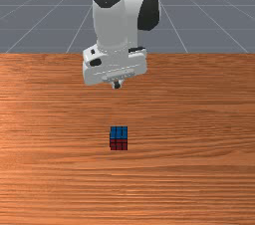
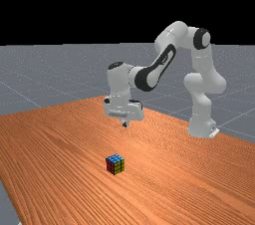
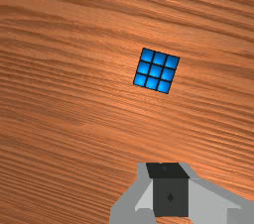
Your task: Rotate the cube till the blue face upward
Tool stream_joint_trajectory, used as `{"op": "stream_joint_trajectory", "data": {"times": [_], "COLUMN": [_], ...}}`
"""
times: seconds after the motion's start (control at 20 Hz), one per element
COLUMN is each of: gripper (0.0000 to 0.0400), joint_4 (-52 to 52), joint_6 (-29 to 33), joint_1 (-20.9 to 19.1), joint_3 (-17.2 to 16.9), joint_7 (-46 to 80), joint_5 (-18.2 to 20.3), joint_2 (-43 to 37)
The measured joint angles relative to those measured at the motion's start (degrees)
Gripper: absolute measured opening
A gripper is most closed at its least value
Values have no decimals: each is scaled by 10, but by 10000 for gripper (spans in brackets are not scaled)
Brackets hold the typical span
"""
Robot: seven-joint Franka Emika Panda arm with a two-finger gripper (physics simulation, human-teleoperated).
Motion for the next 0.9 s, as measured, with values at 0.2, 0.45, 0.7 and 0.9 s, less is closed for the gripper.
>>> {"op": "stream_joint_trajectory", "data": {"times": [0.2,0.45,0.7,0.9], "gripper": [0,0,0,0], "joint_4": [9,36,133,165], "joint_6": [-14,3,20,27], "joint_1": [6,4,-13,-20], "joint_3": [-9,-9,3,11], "joint_7": [80,114,107,104], "joint_5": [15,37,67,78], "joint_2": [6,33,121,172]}}
